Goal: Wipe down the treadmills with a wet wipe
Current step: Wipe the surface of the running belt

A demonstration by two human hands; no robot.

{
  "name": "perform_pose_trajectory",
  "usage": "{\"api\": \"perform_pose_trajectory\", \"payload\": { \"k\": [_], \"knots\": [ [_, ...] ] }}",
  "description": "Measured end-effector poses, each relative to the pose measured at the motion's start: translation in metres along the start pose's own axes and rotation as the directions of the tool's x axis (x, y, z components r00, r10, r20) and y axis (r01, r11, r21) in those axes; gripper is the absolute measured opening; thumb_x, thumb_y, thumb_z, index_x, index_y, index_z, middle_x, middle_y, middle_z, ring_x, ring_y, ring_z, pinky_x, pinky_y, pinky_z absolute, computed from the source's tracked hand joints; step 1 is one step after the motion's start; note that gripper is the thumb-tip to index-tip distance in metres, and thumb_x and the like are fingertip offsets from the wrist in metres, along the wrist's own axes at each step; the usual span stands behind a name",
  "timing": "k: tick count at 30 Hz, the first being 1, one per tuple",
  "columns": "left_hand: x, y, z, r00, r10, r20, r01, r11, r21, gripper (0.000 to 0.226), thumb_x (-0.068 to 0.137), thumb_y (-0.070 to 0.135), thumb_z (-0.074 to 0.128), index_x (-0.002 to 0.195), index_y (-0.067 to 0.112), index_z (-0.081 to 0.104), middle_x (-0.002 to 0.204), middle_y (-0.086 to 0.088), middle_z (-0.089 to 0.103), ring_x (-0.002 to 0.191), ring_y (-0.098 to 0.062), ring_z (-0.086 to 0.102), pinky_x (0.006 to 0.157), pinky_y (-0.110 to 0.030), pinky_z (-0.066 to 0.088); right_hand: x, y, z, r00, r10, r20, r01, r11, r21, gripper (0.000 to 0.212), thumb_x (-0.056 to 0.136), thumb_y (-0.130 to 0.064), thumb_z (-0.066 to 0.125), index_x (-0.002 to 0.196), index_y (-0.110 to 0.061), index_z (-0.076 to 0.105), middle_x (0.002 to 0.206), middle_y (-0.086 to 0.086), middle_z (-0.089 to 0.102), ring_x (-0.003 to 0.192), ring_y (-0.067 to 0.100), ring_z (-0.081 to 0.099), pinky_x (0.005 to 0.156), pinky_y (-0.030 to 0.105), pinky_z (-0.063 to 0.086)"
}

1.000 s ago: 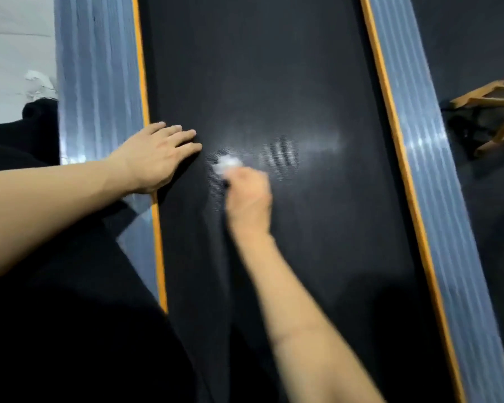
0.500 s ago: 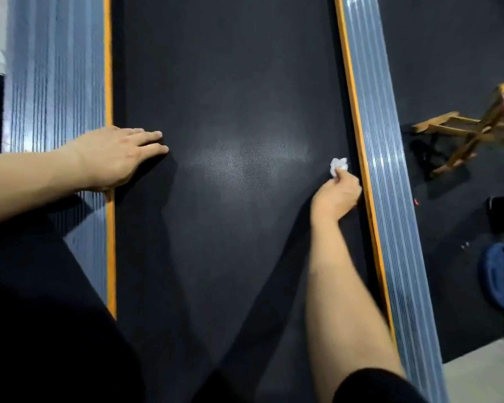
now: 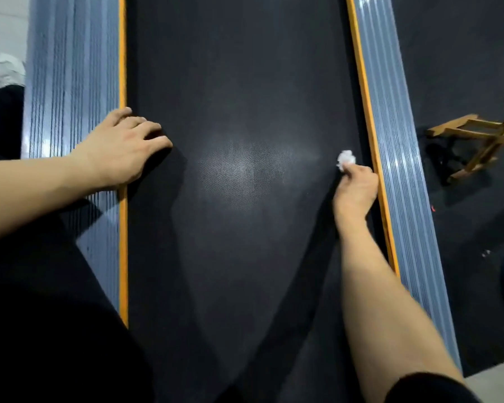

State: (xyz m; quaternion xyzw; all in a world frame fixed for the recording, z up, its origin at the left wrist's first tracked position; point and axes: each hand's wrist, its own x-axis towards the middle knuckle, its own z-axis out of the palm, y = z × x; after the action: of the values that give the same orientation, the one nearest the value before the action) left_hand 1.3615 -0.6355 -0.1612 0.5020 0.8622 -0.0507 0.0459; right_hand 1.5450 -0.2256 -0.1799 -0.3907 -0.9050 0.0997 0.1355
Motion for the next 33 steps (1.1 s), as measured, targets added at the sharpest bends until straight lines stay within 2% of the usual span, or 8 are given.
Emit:
{"api": "perform_pose_trajectory", "payload": {
  "k": [5, 9, 14, 17, 21, 25, 30, 33],
  "knots": [
    [0.003, -0.007, 0.0, 0.995, -0.096, -0.013, 0.094, 0.99, -0.103, 0.045, 0.087, 0.006, 0.053, 0.132, 0.007, 0.06, 0.128, -0.015, 0.067, 0.121, -0.044, 0.057, 0.104, -0.052, 0.037, -0.028, -0.084, 0.011, 0.972, 0.234, 0.029, -0.235, 0.963, 0.131, 0.027, 0.094, -0.009, 0.049, 0.097, 0.0, 0.074, 0.086, 0.025, 0.065, 0.08, 0.034, 0.061, 0.069, 0.043, 0.041],
    [0.001, -0.013, 0.002, 0.99, -0.141, -0.019, 0.137, 0.982, -0.133, 0.044, 0.087, 0.004, 0.056, 0.131, 0.007, 0.061, 0.124, -0.013, 0.07, 0.129, -0.044, 0.052, 0.11, -0.051, 0.03, -0.143, -0.216, 0.028, 0.92, -0.39, 0.04, 0.34, 0.844, 0.415, 0.031, 0.085, -0.013, 0.047, 0.095, -0.007, 0.076, 0.082, 0.011, 0.069, 0.069, 0.021, 0.055, 0.067, 0.034, 0.042],
    [-0.002, -0.024, -0.005, 0.968, -0.226, 0.114, 0.235, 0.969, -0.079, 0.052, 0.091, 0.012, 0.05, 0.143, 0.016, 0.054, 0.149, -0.007, 0.054, 0.149, -0.035, 0.032, 0.122, -0.049, 0.016, -0.14, -0.198, 0.03, 0.728, -0.68, 0.09, 0.613, 0.704, 0.358, 0.031, 0.089, -0.013, 0.054, 0.112, -0.017, 0.074, 0.1, 0.0, 0.07, 0.085, 0.021, 0.06, 0.077, 0.035, 0.052],
    [0.0, -0.024, -0.012, 0.95, -0.244, 0.197, 0.26, 0.964, -0.055, 0.056, 0.095, 0.012, 0.045, 0.149, 0.023, 0.047, 0.158, 0.001, 0.044, 0.154, -0.03, 0.021, 0.124, -0.046, 0.01, -0.062, -0.124, 0.009, 0.923, -0.351, 0.159, 0.328, 0.932, 0.154, 0.021, 0.09, -0.016, 0.055, 0.09, -0.012, 0.076, 0.074, -0.007, 0.065, 0.067, -0.006, 0.059, 0.064, 0.014, 0.045],
    [0.002, -0.024, -0.013, 0.933, -0.268, 0.241, 0.292, 0.954, -0.07, 0.058, 0.096, 0.009, 0.043, 0.152, 0.024, 0.043, 0.161, 0.003, 0.038, 0.156, -0.028, 0.014, 0.125, -0.044, 0.008, -0.026, -0.069, 0.011, 0.993, 0.103, -0.05, -0.099, 0.992, 0.075, 0.035, 0.088, -0.002, 0.044, 0.099, -0.006, 0.076, 0.091, 0.02, 0.066, 0.086, 0.038, 0.061, 0.073, 0.036, 0.046],
    [0.002, -0.02, -0.014, 0.934, -0.272, 0.231, 0.299, 0.95, -0.089, 0.056, 0.095, 0.008, 0.046, 0.149, 0.02, 0.047, 0.159, 0.0, 0.043, 0.155, -0.029, 0.016, 0.122, -0.044, 0.013, -0.112, -0.193, 0.037, 0.928, -0.335, 0.165, 0.276, 0.912, 0.305, 0.022, 0.09, -0.007, 0.052, 0.084, -0.013, 0.072, 0.08, 0.007, 0.065, 0.075, 0.021, 0.057, 0.064, 0.007, 0.036],
    [0.001, -0.016, -0.016, 0.927, -0.246, 0.284, 0.258, 0.966, -0.006, 0.056, 0.098, 0.017, 0.049, 0.153, 0.02, 0.041, 0.163, 0.001, 0.036, 0.156, -0.029, 0.01, 0.122, -0.045, 0.016, -0.184, -0.244, 0.051, 0.614, -0.781, 0.114, 0.678, 0.595, 0.431, 0.027, 0.092, -0.01, 0.062, 0.117, -0.006, 0.071, 0.105, 0.01, 0.068, 0.096, 0.029, 0.059, 0.085, 0.039, 0.05],
    [0.004, -0.014, -0.016, 0.926, -0.255, 0.277, 0.273, 0.962, -0.027, 0.055, 0.097, 0.013, 0.05, 0.151, 0.018, 0.043, 0.161, 0.0, 0.039, 0.156, -0.03, 0.011, 0.121, -0.045, 0.017, -0.124, -0.19, 0.031, 0.671, -0.726, 0.151, 0.642, 0.671, 0.37, 0.017, 0.093, -0.02, 0.062, 0.101, -0.022, 0.076, 0.101, 0.0, 0.073, 0.089, 0.017, 0.062, 0.085, 0.037, 0.053]
  ]
}}
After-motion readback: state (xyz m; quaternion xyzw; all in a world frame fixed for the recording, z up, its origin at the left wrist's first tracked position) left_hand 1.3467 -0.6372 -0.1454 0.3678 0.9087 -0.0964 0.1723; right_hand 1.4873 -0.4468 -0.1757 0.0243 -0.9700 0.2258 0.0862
